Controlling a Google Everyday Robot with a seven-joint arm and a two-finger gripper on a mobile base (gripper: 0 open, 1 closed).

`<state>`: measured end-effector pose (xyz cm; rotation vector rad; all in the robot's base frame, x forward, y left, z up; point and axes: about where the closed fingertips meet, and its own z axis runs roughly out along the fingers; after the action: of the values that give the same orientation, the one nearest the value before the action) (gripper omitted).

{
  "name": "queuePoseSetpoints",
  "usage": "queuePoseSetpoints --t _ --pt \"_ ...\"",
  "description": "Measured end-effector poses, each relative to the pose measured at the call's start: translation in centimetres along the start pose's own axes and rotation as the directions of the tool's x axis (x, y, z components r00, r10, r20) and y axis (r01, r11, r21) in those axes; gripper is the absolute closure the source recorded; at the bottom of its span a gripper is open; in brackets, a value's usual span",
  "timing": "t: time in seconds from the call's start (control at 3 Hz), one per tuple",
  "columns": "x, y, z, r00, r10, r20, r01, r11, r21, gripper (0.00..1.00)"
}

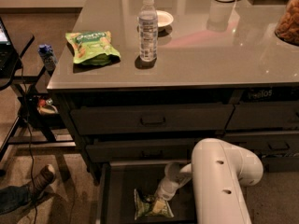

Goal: Pick green jalapeno chip bag from bottom drawer and place on counter

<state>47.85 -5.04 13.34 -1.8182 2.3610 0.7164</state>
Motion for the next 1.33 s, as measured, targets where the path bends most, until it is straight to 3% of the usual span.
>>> queuePoseSetpoints --t 0.33,1.0,1.33 --pt "0.0 0.0 0.0 1.000 0.000 0.000 0.000 1.0000 0.000 1.00" --pt "-0.4 0.6 -0.7 1.000 0.001 0.019 -0.002 0.9999 0.013 1.00" --pt "-1.2 1.7 -3.3 0.999 0.034 0.040 -0.036 0.9985 0.041 1.00"
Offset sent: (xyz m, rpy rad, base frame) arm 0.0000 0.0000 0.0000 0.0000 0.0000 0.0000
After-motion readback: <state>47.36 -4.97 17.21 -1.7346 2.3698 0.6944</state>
